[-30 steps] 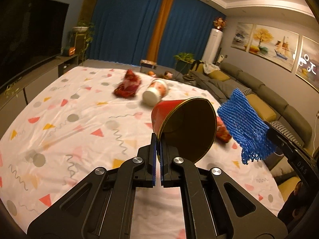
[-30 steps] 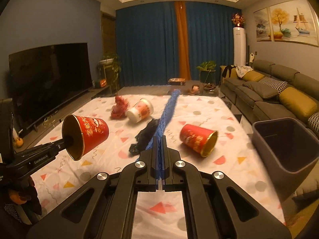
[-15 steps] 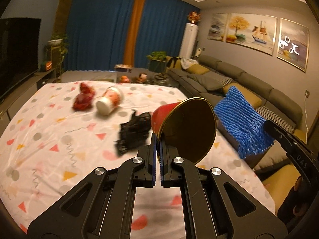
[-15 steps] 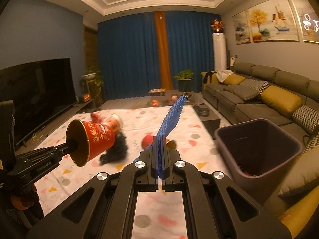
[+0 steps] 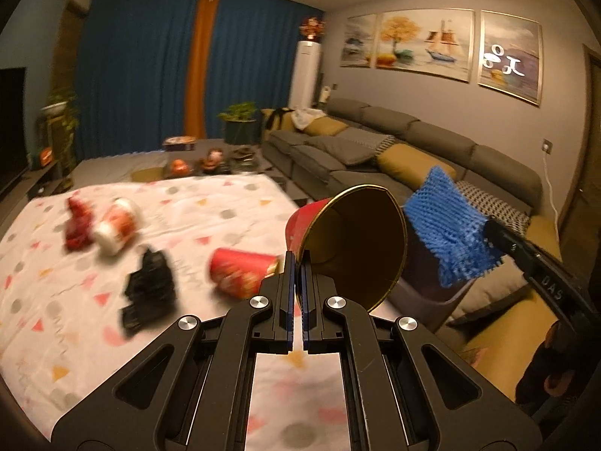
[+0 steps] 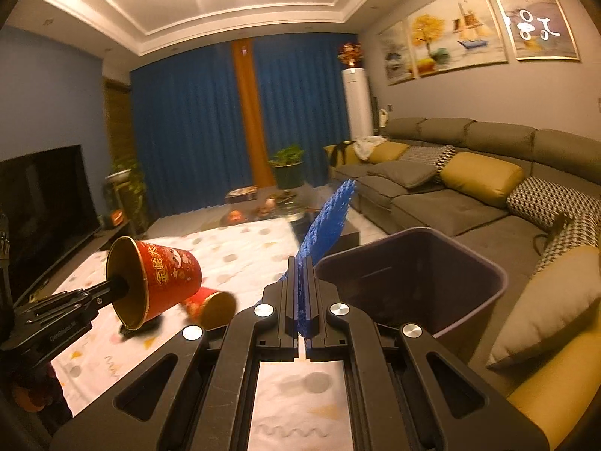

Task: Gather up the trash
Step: 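Carry the red cup and blue mesh over the grey bin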

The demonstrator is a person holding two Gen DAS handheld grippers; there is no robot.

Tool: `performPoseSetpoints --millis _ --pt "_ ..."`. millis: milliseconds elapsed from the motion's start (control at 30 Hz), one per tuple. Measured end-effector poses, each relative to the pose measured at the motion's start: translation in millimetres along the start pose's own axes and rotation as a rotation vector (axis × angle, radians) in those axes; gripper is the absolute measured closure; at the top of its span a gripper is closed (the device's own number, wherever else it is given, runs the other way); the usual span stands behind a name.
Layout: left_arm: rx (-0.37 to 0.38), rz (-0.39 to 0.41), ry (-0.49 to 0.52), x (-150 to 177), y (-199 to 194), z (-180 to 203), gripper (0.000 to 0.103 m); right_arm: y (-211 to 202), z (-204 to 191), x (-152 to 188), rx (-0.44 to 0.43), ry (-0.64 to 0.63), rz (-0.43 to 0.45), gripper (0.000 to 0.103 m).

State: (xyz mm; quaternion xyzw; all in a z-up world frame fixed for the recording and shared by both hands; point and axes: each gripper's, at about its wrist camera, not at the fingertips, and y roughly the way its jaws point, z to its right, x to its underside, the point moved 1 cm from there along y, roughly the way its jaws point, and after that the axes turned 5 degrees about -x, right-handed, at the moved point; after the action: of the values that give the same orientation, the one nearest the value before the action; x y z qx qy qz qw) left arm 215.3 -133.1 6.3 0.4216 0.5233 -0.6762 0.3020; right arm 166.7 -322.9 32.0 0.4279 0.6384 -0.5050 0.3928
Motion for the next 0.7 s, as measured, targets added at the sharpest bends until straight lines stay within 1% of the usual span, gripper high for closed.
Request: performPoseSetpoints --millis 100,200,400,500,700 --pt "0.047 -0.010 0.012 -7.3 20.1 21.6 0.101 5.6 16.5 0.8 0.026 0.018 -0.005 0.100" --pt "0.076 -0.023 0.030 -10.8 40.5 41.5 0.101 9.2 26.0 3.8 0.044 0.039 -0.007 0.100" --pt "0.149 -0.060 0.043 -14.1 79.2 72.4 0.101 20.9 50.4 8.1 0.082 0.066 -0.018 0.100" --pt "0.173 -0.079 0.054 -14.6 96.0 84.6 0.101 21.8 60.7 8.7 0.092 0.077 -0.023 0.100" --pt "0.204 -0.097 0.076 -10.8 117.0 101.1 0.101 26.6 71.3 14.3 0.108 0.107 -0.033 0.100"
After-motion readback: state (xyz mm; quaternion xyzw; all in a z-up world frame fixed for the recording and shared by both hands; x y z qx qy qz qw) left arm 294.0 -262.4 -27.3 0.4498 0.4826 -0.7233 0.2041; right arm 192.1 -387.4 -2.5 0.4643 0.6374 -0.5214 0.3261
